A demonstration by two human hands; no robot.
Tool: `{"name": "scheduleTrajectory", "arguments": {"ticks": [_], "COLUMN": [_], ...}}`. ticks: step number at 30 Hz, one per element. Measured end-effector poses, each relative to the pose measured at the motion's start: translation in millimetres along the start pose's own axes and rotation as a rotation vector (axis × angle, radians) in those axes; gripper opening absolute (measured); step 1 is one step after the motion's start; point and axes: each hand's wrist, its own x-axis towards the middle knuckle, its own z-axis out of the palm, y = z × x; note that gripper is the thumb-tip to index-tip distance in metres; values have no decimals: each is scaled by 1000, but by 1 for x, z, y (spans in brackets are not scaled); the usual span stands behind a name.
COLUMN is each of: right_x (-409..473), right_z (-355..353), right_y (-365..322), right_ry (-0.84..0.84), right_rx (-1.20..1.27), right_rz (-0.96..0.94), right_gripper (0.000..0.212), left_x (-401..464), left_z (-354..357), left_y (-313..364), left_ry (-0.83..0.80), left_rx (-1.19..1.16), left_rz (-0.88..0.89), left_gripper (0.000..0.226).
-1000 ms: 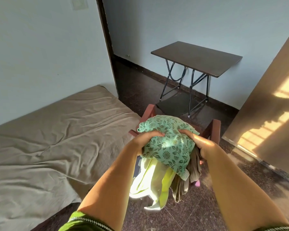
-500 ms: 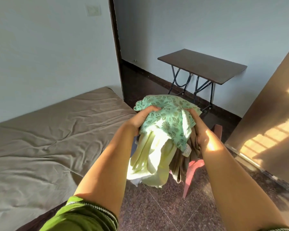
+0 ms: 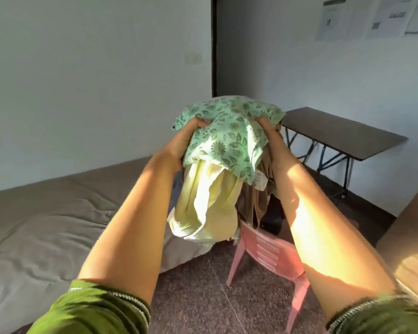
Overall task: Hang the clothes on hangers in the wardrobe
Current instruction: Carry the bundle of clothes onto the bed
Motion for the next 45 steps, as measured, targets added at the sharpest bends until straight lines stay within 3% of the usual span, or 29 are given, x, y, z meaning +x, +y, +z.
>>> {"name": "scheduleTrajectory", "arguments": {"ticks": [2, 7, 11, 14, 18, 23, 32, 36, 40, 43, 45], "right_x": [6, 53, 106, 157, 222, 292, 406, 474, 555, 604, 630], "right_z": [29, 100, 155, 192, 225, 224, 162, 133, 127, 136, 141], "right_y": [-6, 3, 32, 63, 113, 174, 255, 273, 265, 243, 230], "right_ry": [-94, -197, -275, -302, -320, -312, -230, -168, -114, -150, -173], "right_rx": [50, 5, 39, 60, 18, 4, -147, -68, -122, -113, -130], "right_rz": [28, 63, 117, 174, 241, 314, 375, 408, 389, 350, 300], "right_gripper": [29, 28, 46, 43, 70, 51, 49, 27, 54, 51, 75], "left_x": [-8, -14, -10, 2, 23, 69, 214, 300, 373, 417, 435], "left_z": [-20, -88, -155, -211, -281, -341, -404, -430, -440, -452, -458], "left_y": [16, 46, 63, 72, 71, 46, -41, -63, -44, -19, -6], "left_ry": [42, 166, 219, 291, 284, 275, 286, 306, 282, 273, 251], "left_rx": [-3, 17, 51, 96, 118, 138, 23, 43, 2, -47, -56], "left_rz": [66, 171, 185, 168, 109, -49, -256, -340, -284, -195, -153], "left_gripper": [58, 63, 47, 60, 71, 81, 73, 86, 80, 71, 73]}}
